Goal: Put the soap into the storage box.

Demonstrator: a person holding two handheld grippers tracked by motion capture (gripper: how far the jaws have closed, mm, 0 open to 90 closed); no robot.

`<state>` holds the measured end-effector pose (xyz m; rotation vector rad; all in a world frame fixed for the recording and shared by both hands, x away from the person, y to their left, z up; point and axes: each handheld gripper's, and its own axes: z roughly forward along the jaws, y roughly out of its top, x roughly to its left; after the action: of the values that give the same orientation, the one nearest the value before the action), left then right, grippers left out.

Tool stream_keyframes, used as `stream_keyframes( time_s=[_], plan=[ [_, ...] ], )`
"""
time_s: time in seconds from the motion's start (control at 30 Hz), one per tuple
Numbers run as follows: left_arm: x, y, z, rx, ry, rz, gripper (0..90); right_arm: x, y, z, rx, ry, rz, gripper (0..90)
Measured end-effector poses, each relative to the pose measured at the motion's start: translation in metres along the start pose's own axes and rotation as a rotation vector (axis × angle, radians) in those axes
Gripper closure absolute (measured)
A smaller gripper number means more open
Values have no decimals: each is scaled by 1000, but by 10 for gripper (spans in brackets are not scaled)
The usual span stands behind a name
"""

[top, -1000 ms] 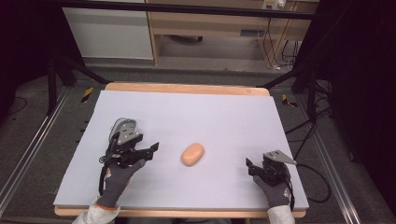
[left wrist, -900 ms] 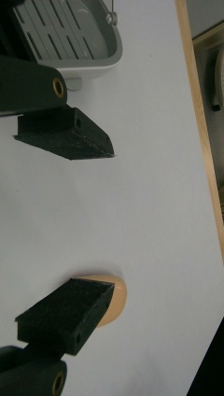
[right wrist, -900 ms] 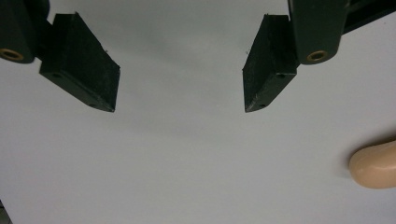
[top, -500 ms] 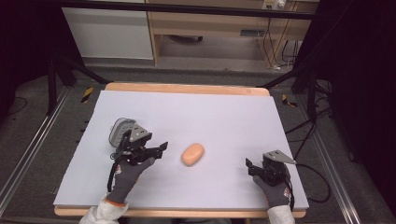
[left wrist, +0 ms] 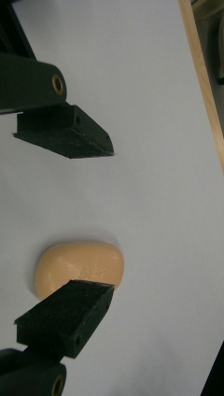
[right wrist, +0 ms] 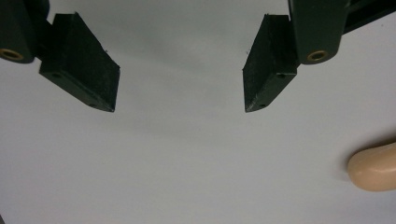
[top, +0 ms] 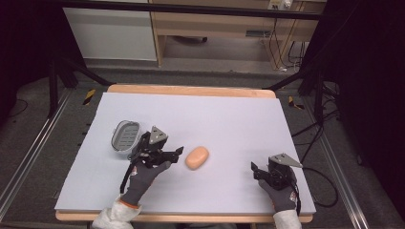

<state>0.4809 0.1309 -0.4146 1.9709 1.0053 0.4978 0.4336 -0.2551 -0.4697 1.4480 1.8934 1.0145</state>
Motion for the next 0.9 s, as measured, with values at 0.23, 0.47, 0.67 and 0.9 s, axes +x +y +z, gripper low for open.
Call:
stream_keyframes(
  time_s=[0.23,0.47,0.67,0.9],
  plan=[
    [-7,2,12,29,-12,20,269,0,0,0,0,5,3,274],
    [-16,4,23,47,-30,31,269,0,1,0,0,6,1,278],
    [-21,7,31,63,-32,46,267,0,1,0,0,7,7,278],
    [-29,7,43,94,-42,66,268,0,1,0,2,10,6,280]
  ],
)
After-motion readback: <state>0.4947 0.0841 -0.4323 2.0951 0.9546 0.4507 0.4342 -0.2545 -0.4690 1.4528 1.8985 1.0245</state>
